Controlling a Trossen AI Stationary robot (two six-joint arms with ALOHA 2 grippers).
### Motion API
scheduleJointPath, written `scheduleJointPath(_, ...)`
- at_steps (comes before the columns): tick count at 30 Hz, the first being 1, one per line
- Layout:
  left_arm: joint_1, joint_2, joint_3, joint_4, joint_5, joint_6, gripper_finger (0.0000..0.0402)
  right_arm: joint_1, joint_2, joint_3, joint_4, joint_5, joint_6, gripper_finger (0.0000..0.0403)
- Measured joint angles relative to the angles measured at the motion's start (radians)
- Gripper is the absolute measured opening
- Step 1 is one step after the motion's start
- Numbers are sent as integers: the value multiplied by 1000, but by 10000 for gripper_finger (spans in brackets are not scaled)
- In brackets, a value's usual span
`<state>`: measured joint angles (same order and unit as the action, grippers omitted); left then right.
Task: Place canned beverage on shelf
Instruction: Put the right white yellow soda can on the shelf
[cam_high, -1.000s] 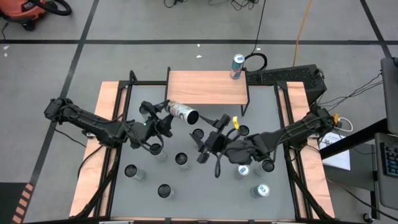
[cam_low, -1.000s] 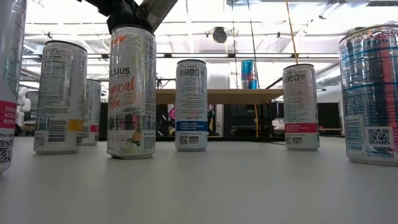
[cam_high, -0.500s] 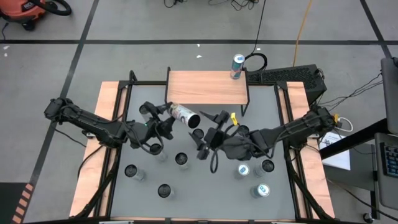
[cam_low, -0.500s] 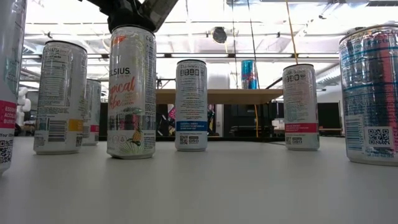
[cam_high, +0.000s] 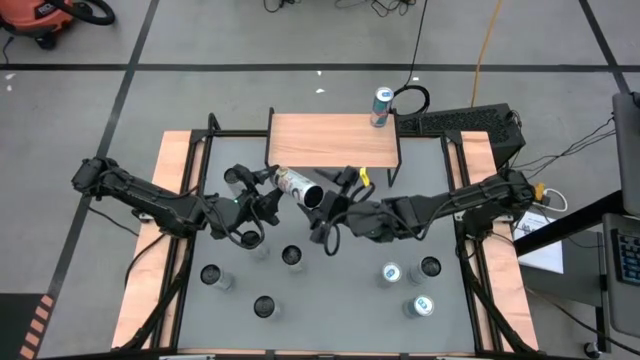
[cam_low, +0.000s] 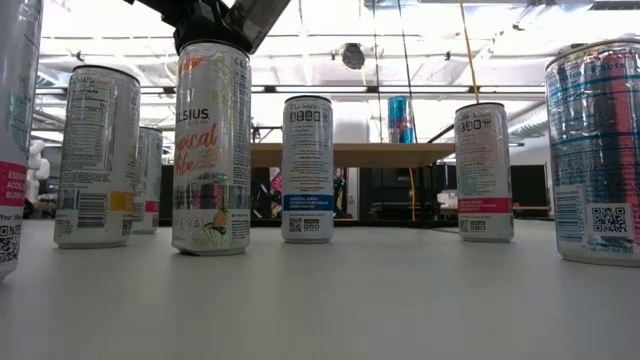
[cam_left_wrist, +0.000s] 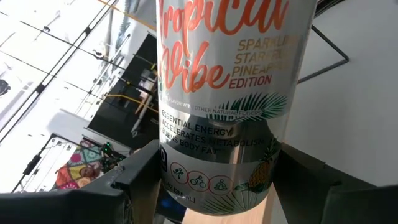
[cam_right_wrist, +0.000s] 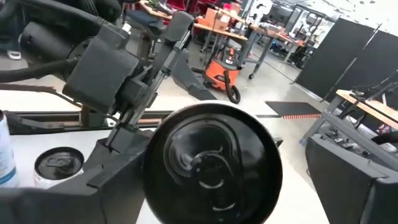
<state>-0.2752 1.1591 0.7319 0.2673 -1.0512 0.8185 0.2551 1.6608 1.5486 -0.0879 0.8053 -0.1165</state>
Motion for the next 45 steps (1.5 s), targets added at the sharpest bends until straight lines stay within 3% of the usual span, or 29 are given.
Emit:
scheduleJointPath(14,2,0,0,-3,-11,-6,252,-30,0,0,-2,-100,15,180)
scheduleJointPath(26,-4,0,1,-51,19,-207,341,-22,-25,0,-34,-110,-38,196)
scheduleJointPath(29,-25,-8,1,-52,90,-267,358,-18,-52,0,-98,-107,-52,191)
scheduleJointPath(39,-26,-11,1,-9,331,-426,366,-15,-96,0,-202,-235,-18,189)
scheduleJointPath(45,-10,-11,1,0,318,-475,366,-15,-97,0,-231,-234,-8,186)
